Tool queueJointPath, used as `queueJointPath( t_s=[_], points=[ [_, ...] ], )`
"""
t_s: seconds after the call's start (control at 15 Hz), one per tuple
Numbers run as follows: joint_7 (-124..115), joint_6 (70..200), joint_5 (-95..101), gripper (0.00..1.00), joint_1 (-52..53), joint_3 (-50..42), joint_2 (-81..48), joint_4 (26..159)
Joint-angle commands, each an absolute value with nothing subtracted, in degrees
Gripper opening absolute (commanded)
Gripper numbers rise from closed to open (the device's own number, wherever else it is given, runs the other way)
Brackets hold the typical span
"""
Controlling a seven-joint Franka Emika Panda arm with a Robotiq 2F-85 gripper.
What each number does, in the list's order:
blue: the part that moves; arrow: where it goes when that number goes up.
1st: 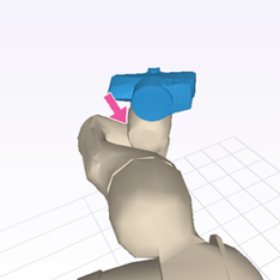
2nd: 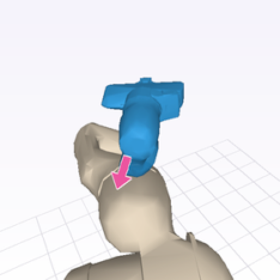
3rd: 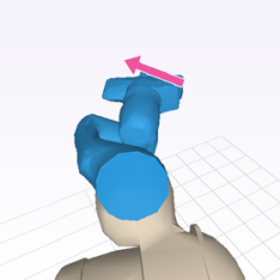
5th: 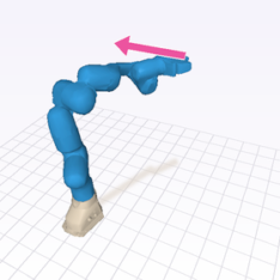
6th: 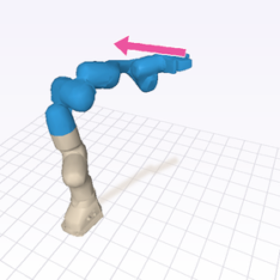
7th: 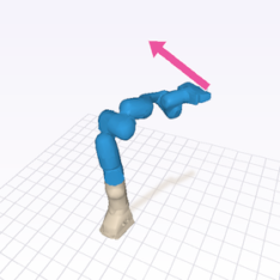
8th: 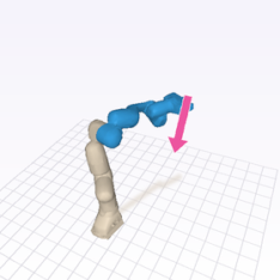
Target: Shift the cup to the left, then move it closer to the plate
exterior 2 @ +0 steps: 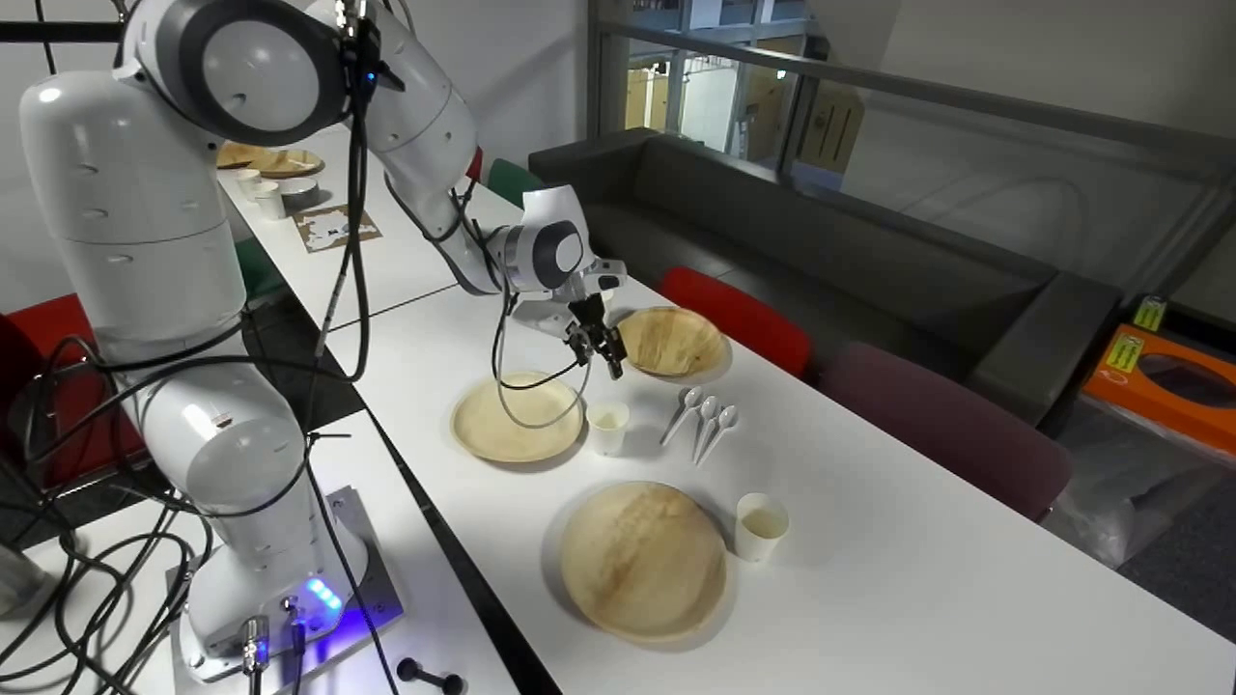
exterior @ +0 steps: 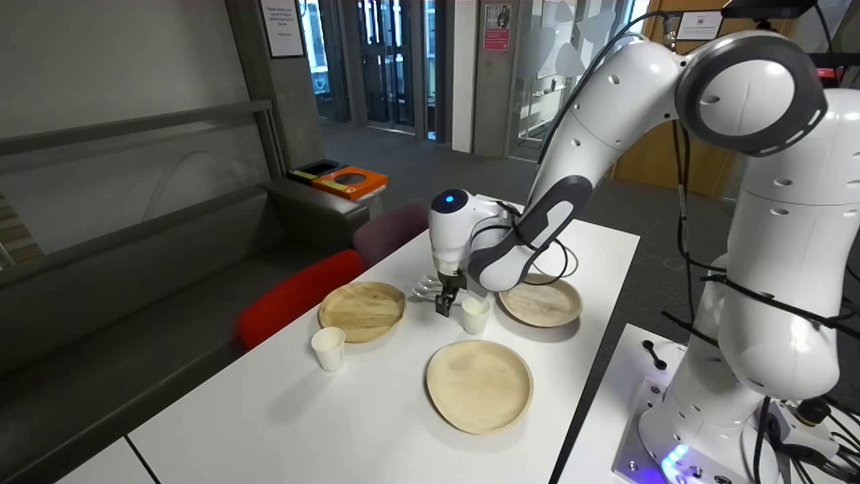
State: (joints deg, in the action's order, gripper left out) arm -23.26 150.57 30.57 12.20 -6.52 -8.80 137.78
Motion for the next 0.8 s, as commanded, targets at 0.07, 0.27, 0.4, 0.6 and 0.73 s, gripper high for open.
queueJointPath(
  t_s=[0.07, 0.27, 0.4, 0.6, 0.73],
  points=[
    [-11.9, 158.8, 26.8, 1.0, 6.2, -4.4, 2.2, 148.3],
    [-0.3, 155.4, 13.8, 1.0, 5.3, -2.2, 5.2, 151.3],
    [8.2, 150.2, 3.8, 1.0, 10.8, -6.0, 6.4, 151.7],
    [19.9, 135.6, -9.4, 1.0, 8.3, -3.6, 7.7, 147.9],
    [19.4, 126.4, -10.3, 1.0, 7.2, -3.7, 8.1, 145.3]
  ],
)
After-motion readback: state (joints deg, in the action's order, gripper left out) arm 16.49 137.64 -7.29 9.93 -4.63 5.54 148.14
